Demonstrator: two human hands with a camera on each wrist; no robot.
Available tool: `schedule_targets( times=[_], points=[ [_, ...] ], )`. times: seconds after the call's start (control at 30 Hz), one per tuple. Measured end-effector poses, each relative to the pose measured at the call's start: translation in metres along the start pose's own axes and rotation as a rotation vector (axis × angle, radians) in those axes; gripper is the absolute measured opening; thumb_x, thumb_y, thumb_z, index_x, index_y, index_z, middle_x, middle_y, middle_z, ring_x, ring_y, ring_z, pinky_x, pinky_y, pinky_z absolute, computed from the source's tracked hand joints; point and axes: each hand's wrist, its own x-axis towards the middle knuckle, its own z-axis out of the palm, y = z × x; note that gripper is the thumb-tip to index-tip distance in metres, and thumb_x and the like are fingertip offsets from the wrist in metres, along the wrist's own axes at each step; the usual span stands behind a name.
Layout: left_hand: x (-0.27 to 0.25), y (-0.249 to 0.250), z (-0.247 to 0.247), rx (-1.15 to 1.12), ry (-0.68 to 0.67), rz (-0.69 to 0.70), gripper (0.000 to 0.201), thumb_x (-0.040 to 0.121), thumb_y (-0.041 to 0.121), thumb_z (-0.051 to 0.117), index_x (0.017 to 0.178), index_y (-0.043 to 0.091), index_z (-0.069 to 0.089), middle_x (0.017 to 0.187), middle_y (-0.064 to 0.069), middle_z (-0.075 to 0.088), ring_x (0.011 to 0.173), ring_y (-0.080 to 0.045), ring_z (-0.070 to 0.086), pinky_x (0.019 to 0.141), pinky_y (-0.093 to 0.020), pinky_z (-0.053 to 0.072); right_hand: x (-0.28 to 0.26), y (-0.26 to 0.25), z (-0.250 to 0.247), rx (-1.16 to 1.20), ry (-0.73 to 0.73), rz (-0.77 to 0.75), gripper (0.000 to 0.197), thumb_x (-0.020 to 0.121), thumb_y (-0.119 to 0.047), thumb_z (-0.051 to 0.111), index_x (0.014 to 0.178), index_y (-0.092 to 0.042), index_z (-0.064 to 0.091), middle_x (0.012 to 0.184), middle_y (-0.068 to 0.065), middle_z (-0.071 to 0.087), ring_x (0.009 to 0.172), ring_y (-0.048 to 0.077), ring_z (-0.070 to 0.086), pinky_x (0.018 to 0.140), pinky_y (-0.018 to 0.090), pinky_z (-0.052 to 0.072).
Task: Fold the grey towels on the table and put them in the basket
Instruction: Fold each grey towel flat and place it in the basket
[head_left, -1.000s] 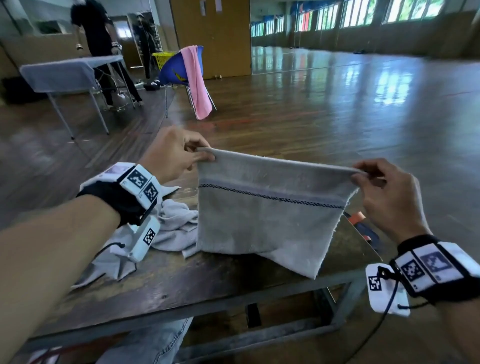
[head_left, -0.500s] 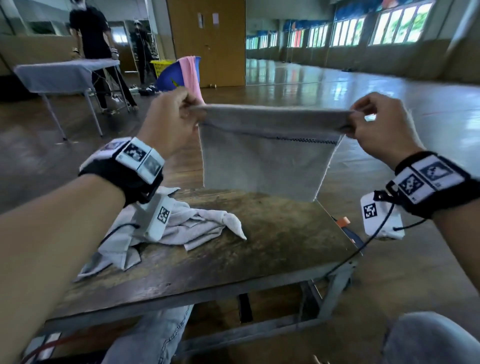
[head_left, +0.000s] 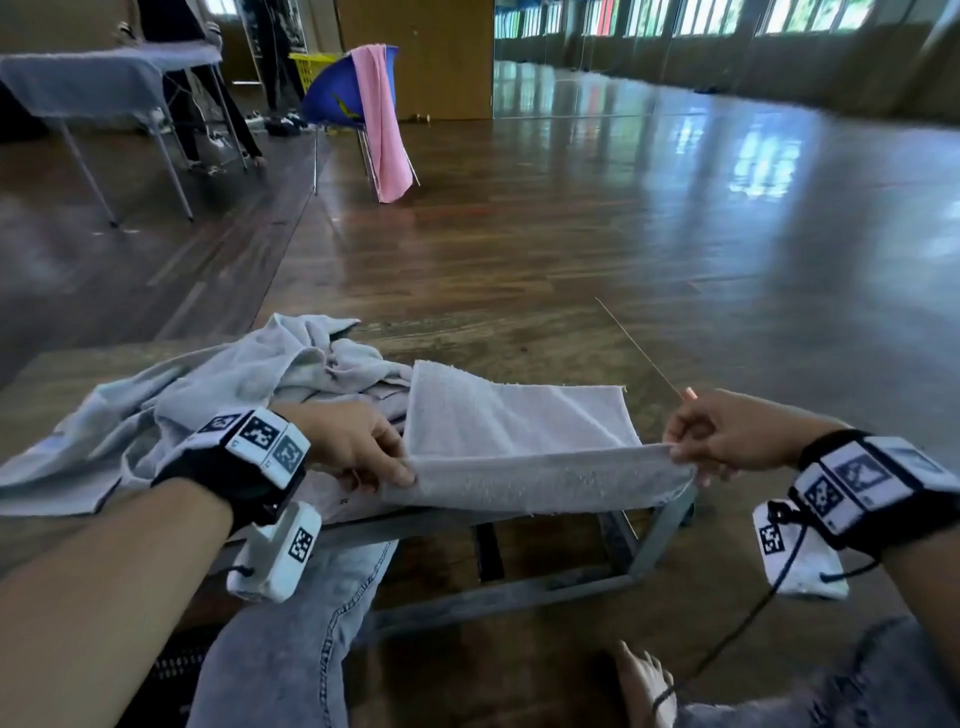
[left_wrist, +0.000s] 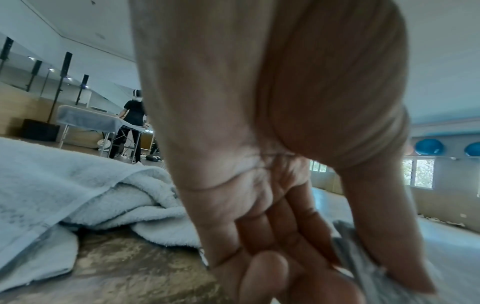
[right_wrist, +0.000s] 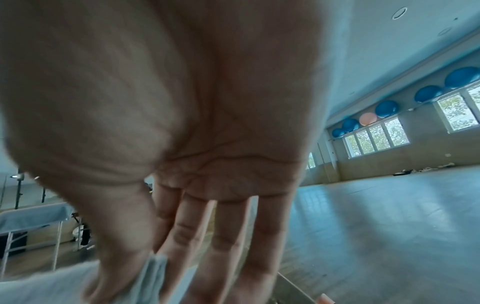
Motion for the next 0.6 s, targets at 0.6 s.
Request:
schedule_targets(
  times=[0.6],
  points=[
    [0.125,0.004,-0.066,0.030,0.848,0.244,0.014,0.079,0.027,0.081,0.078,0.018,0.070,0.075,-0.001,0.071,0.070,-0.018,0.064,0.069,-0.032,0.053,0.136,0.011,-0.001,-0.145,0.408,0.060,0.014,0.090,-0.027,0.068,0.077,-0.030,0.063,0.091,-0.008,0.069,0.096,0.021,0.064,0.094,0.040,0.048]
  ],
)
